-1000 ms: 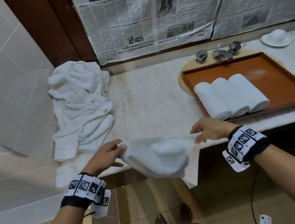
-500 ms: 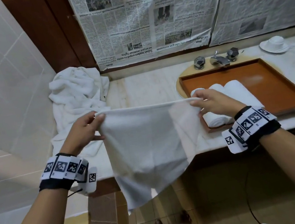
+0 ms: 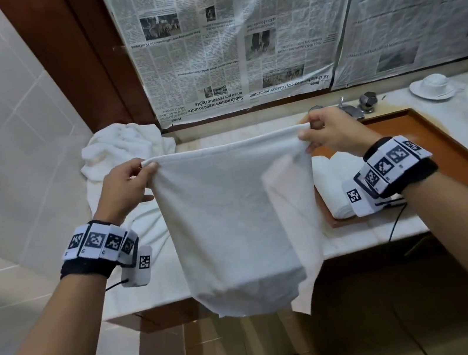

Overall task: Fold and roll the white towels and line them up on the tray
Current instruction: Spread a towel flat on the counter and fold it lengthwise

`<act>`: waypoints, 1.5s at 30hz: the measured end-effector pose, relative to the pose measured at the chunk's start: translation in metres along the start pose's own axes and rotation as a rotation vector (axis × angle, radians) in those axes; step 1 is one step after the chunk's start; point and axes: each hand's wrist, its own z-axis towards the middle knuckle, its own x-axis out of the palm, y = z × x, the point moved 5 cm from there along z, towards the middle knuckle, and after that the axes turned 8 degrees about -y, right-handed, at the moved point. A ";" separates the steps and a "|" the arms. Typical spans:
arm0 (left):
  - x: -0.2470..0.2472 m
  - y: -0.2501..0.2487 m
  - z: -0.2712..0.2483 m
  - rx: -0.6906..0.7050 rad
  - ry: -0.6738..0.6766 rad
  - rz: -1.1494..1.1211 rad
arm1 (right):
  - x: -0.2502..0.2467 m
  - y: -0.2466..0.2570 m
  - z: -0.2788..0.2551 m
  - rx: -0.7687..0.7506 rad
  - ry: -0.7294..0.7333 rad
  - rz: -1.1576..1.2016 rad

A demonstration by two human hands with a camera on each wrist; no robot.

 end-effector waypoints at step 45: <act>0.187 0.153 0.274 -0.267 -0.002 0.416 | 0.114 -0.187 0.324 0.364 -0.001 -0.141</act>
